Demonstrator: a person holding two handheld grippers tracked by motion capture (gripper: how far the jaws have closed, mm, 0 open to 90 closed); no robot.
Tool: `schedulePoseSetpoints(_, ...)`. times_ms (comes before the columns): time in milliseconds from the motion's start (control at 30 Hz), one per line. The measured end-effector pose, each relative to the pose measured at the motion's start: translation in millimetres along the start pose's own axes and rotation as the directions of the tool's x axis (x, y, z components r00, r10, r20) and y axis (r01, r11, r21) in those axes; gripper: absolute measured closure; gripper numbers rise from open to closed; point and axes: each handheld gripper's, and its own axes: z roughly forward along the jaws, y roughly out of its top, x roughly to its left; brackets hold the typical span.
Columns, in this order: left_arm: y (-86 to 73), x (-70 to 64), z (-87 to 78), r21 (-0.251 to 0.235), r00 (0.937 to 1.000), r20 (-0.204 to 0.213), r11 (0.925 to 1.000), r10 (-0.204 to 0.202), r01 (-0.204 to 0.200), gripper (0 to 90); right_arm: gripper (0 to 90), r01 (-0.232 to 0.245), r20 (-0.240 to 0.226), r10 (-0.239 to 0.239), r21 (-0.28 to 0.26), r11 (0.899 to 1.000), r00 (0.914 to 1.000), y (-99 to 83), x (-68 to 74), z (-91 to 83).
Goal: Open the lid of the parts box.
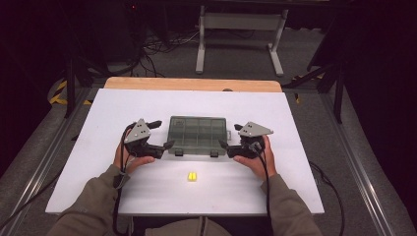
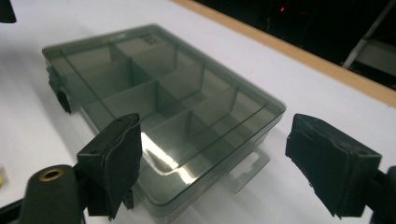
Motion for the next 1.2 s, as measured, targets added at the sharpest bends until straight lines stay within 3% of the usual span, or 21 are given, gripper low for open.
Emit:
schedulePoseSetpoints(133,-12.0,-1.5,1.4,0.083,0.9998,0.017,0.9966,0.003,-0.004,15.7,20.9,0.011,-0.04,-0.009,0.053,0.999,0.9992,-6.7,5.5,3.2)
schedulePoseSetpoints(167,-12.0,-1.5,1.4,0.083,0.9998,0.017,0.9966,0.003,-0.004,16.1,20.9,0.011,-0.04,-0.009,0.053,0.999,0.9992,-6.7,5.5,3.2)
schedulePoseSetpoints(233,-20.2,-4.0,1.5,0.142,0.9993,0.031,0.9896,0.022,-0.026,16.3,24.2,0.036,-0.056,-0.03,0.095,0.995,0.9979,-13.0,8.6,4.5)
schedulePoseSetpoints(333,-25.6,-4.7,2.6,0.188,0.9992,0.038,0.982,0.013,-0.02,20.2,31.8,0.04,-0.076,-0.03,0.142,0.989,0.9967,-20.3,10.1,4.3)
schedulePoseSetpoints(367,-28.2,-4.1,5.3,0.216,0.9991,0.041,0.9762,0.007,-0.016,21.7,35.1,0.035,-0.082,-0.024,0.146,0.989,0.9964,-21.0,9.6,4.1)
schedulePoseSetpoints(533,-31.3,-2.0,9.9,0.247,0.9987,0.051,0.9689,-0.007,-0.006,27.3,41.8,0.025,-0.098,-0.009,0.161,0.987,0.9952,-22.3,8.0,5.6)
schedulePoseSetpoints(567,-32.1,-2.4,12.0,0.269,0.9988,0.049,0.9632,-0.006,-0.008,31.9,43.7,0.029,-0.11,-0.009,0.183,0.983,0.9939,-23.5,9.0,7.9)
schedulePoseSetpoints(800,-32.4,-2.5,15.1,0.293,0.9978,0.065,0.9561,-0.007,-0.012,44.6,49.7,0.039,-0.12,-0.016,0.198,0.979,0.9927,-24.7,9.2,9.2)
schedulePoseSetpoints(867,-31.9,-2.9,17.2,0.31,0.9974,0.072,0.9506,-0.001,-0.022,53.3,55.4,0.038,-0.13,-0.011,0.209,0.977,0.9914,-25.8,9.1,10.1)
schedulePoseSetpoints(933,-31.5,-4.2,18.5,0.317,0.9964,0.083,0.9476,0.012,-0.038,56.5,54.9,0.042,-0.129,-0.015,0.209,0.977,0.9915,-26.1,10.1,11.0)
schedulePoseSetpoints(1033,-31.7,-3.7,18.4,0.318,0.997,0.078,0.9475,0.004,-0.029,57.8,55.5,0.058,-0.139,-0.03,0.199,0.978,0.9898,-24.3,10.8,9.2)
schedulePoseSetpoints(1100,-31.9,-2.5,17.9,0.317,0.9968,0.08,0.9481,-0.002,-0.023,58.8,52.0,0.066,-0.132,-0.038,0.215,0.974,0.9906,-24.8,11.9,9.8)
schedulePoseSetpoints(1200,-31.8,-3.5,18.5,0.324,0.9965,0.084,0.9455,0.002,-0.029,60.6,45.2,0.052,-0.115,-0.029,0.207,0.977,0.993,-24.3,9.6,8.3)
